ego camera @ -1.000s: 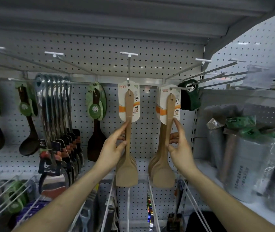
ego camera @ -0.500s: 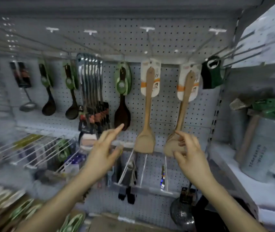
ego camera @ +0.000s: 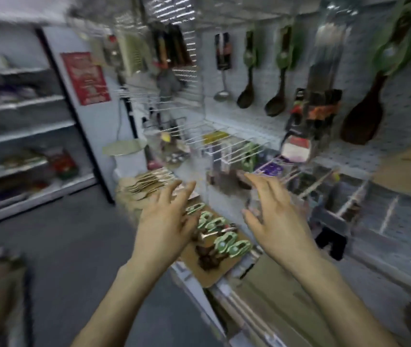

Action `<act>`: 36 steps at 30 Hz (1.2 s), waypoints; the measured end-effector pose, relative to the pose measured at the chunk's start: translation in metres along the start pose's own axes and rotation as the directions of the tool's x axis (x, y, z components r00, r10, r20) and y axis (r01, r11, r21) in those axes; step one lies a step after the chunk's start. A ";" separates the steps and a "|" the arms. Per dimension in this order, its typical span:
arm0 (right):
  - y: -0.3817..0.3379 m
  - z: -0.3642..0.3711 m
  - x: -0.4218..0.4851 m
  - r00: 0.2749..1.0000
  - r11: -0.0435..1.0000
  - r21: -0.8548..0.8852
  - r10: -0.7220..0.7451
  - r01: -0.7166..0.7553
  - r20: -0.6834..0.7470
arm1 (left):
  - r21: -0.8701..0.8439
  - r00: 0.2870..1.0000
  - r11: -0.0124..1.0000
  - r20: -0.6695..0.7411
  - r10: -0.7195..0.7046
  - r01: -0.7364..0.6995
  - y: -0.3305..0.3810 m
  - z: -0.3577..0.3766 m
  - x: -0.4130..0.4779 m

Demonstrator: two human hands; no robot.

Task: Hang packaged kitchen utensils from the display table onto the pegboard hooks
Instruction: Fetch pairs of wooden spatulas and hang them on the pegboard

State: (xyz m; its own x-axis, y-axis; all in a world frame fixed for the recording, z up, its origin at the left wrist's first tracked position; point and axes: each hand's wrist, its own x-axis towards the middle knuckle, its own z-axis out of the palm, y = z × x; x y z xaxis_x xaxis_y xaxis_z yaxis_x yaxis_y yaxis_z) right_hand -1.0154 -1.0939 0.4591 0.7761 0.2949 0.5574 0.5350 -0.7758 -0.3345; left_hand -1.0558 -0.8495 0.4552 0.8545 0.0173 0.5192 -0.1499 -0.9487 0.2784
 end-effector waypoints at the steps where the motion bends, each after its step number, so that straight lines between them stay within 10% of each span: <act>1: -0.017 0.015 0.005 1.000 1.000 -0.002 -0.015 0.015 0.006 | 0.031 0.999 0.998 -0.018 -0.047 0.048 -0.014 -0.009 -0.008; 12: -0.173 0.188 0.069 0.972 0.989 0.084 -0.138 0.124 0.188 | 0.301 0.922 0.872 -0.118 -0.368 0.387 -0.203 -0.079 -0.050; 36: -0.362 0.490 0.253 0.881 0.956 0.173 -0.285 0.235 0.378 | 0.448 0.761 0.653 -0.103 -0.641 0.611 -0.514 -0.046 0.021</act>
State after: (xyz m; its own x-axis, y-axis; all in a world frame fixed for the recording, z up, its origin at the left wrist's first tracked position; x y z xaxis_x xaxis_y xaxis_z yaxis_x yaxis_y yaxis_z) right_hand -0.8491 -0.4649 0.3495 0.6572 0.6917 0.2993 0.7521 -0.5761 -0.3201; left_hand -0.9840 -0.3465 0.3603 0.6951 0.6534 0.2998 0.6464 -0.7506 0.1371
